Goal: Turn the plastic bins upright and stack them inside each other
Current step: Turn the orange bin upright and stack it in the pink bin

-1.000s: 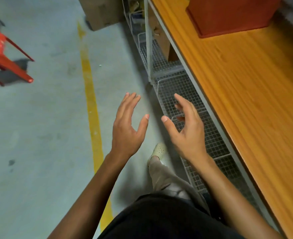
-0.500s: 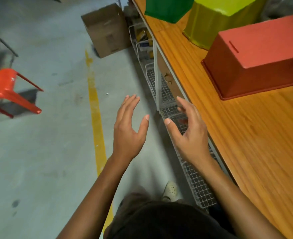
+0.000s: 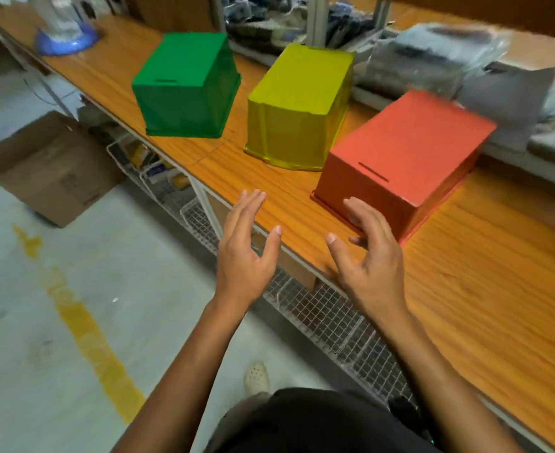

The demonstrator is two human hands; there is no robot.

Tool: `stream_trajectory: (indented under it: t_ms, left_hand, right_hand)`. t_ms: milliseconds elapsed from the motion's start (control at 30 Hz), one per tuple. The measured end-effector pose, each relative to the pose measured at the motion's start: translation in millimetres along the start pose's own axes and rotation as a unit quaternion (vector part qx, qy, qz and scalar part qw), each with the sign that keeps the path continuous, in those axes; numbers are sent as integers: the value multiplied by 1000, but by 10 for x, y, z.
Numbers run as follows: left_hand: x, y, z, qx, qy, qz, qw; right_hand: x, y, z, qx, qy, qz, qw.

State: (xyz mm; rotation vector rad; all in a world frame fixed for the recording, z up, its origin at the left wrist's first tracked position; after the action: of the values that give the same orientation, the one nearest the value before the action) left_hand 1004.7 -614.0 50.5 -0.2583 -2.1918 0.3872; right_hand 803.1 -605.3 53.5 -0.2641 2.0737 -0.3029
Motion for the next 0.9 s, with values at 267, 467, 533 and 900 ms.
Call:
stream_trajectory:
  t_ms: [267,467,533,900]
  left_hand:
    - [27,-1064,290,-85,38,119,988]
    - [233,-1739,694,-122,68,171,975]
    - [312,-1917,814,-130,69,175,974]
    - [100,-2728,1966,-313,-20,93,945]
  right_hand:
    - [57,-348,-333,152,68,85,982]
    - [241,-700,-662,215,110,107,964]
    - [330,-827,-747,226,123,117,959]
    - [1323,-1223,-1021,102,263,380,881]
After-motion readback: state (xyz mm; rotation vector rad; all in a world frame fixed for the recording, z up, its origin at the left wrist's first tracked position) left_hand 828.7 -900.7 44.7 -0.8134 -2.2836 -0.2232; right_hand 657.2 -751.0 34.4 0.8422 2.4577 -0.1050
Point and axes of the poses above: each hand's wrist, its own y-axis away from the middle knuckle, its own z-axis out of the palm, x = y × z, the point moved 10 cm from there along -y, towards the middle knuckle, and after that the axes turned 8 degrees about -x, right-handed, at the moved point
